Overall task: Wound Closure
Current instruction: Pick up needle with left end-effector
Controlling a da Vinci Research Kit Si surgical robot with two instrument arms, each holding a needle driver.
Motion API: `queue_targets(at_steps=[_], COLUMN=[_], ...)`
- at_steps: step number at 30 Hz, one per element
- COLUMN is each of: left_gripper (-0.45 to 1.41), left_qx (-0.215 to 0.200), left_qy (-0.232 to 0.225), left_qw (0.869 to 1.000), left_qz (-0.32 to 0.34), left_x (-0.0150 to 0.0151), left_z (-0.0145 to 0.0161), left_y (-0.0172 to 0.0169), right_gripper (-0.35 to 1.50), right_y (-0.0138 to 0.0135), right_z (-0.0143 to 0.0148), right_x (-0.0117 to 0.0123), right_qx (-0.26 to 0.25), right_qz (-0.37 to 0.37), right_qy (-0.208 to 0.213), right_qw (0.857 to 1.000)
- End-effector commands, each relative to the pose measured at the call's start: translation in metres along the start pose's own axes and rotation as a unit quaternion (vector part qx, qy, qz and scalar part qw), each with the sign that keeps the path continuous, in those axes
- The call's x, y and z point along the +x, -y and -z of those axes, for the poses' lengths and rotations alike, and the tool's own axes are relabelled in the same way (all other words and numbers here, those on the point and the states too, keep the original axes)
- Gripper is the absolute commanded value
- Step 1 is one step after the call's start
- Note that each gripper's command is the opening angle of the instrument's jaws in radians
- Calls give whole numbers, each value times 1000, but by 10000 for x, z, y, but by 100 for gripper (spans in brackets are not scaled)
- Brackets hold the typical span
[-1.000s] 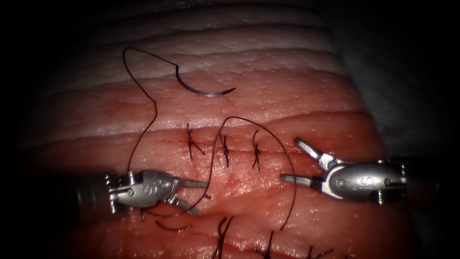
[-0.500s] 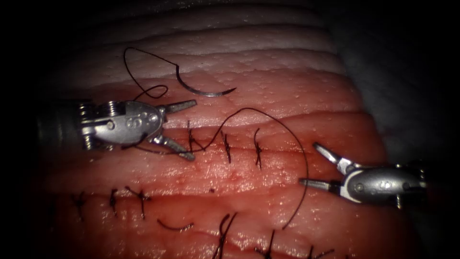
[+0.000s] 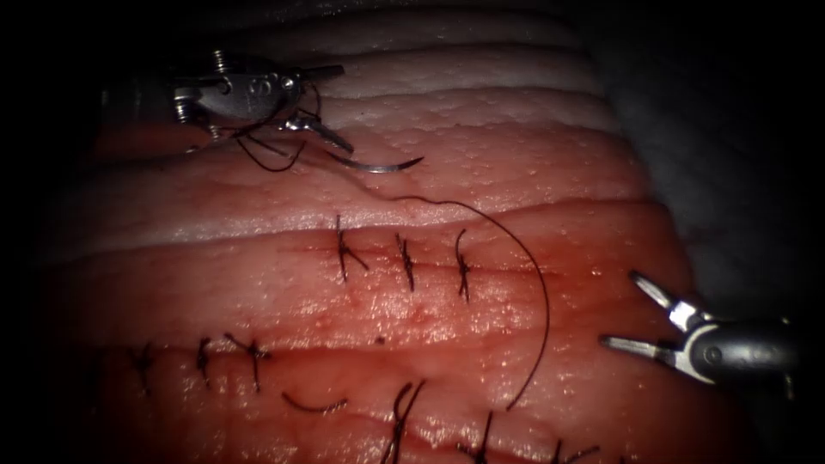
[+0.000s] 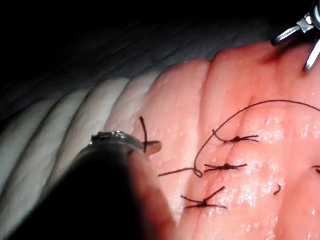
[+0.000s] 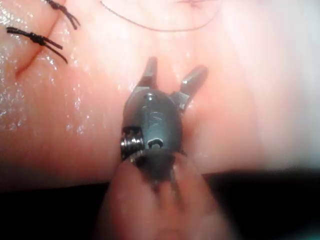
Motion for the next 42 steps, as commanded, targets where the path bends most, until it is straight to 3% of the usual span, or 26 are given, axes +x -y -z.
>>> queue_targets(at_steps=[1, 10, 19, 29, 34, 35, 38, 42], left_gripper=[49, 41, 47, 69, 89, 100, 89, 81], left_qx=[-6, -83, -91, -59, -38, -35, -32, -43], left_qy=[6, 72, 81, 42, 16, 14, 19, 64], left_qw=[1000, 994, 993, 997, 998, 998, 999, 997], left_qz=[-1, -1, 5, 28, 43, 46, 40, 11], left_x=[-1, -44, -46, 3, 57, 81, 116, 125], left_z=[-13, -71, -84, -42, -9, 0, 7, -12], left_y=[5, 4, 4, 9, 15, 15, 13, -1], right_gripper=[140, 140, 138, 138, 138, 138, 138, 138], right_y=[7, 10, 9, 9, 11, 12, 14, 15], right_z=[-10, -14, -16, -19, -22, -22, -22, -22], right_x=[-1, 1, -1, -2, -4, -6, -8, -8], right_qx=[1, 5, 4, 3, 3, 3, 5, 5], right_qz=[0, 0, -3, -6, -8, -7, -9, -9], right_qy=[-1, -5, -5, -5, -9, -10, -8, -9], right_qw=[1000, 1000, 1000, 1000, 1000, 1000, 1000, 1000])
